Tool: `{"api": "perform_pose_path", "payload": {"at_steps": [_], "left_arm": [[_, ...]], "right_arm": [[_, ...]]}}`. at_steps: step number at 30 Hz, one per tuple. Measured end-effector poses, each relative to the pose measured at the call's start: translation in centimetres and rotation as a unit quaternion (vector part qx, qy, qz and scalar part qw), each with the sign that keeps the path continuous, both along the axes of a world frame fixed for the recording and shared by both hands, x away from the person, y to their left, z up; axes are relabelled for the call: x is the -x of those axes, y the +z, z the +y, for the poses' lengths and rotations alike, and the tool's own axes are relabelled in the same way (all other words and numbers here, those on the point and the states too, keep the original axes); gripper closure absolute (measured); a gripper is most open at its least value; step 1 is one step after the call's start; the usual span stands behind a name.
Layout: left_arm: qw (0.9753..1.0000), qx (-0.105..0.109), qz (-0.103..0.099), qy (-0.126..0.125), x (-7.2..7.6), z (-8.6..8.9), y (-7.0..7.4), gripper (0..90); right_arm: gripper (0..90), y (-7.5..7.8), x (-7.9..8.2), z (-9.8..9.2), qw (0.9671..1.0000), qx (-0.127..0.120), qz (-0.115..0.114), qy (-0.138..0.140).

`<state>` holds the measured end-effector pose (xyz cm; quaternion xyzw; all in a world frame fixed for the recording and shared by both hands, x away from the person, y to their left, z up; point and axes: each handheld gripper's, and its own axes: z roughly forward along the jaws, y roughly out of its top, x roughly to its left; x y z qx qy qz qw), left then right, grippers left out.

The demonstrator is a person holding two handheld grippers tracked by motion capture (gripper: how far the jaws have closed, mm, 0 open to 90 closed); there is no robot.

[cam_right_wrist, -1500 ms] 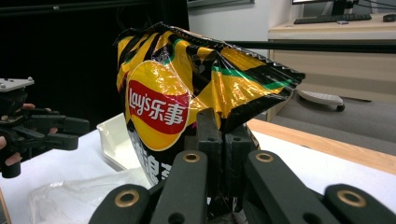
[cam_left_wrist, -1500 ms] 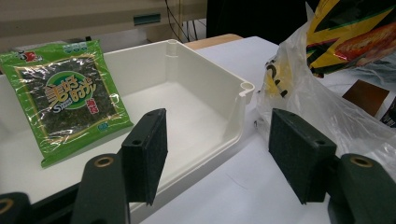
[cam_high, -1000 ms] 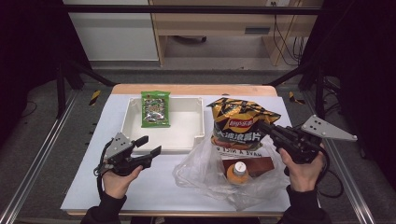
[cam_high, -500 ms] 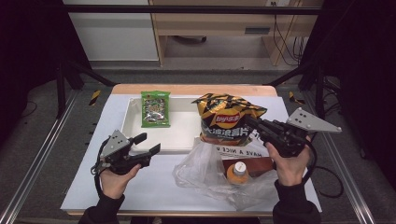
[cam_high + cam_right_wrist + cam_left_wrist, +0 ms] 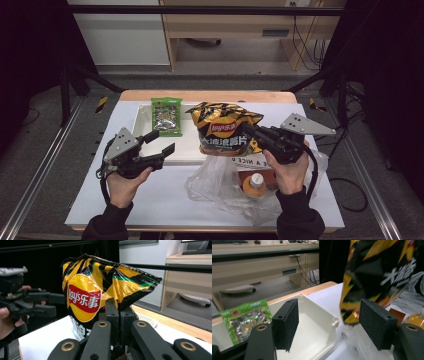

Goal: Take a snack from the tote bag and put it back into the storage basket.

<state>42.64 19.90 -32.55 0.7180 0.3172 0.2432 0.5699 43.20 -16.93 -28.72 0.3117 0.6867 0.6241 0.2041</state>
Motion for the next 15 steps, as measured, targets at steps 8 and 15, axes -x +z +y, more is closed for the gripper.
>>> {"api": "perform_pose_path", "payload": {"at_steps": [8, 15], "left_arm": [[0.9997, -0.011, -0.015, -0.013, 0.2, -1.4, 1.5, 31.6], [0.9997, -0.004, -0.016, -0.016, 0.0, -1.7, 1.9, 31.6]], "right_arm": [[88.6, -0.2, -0.2, 0.8, 1.0000, 0.004, 0.002, 0.002], [88.6, -0.2, -0.2, 1.4, 0.9999, 0.012, 0.003, 0.008]]}}
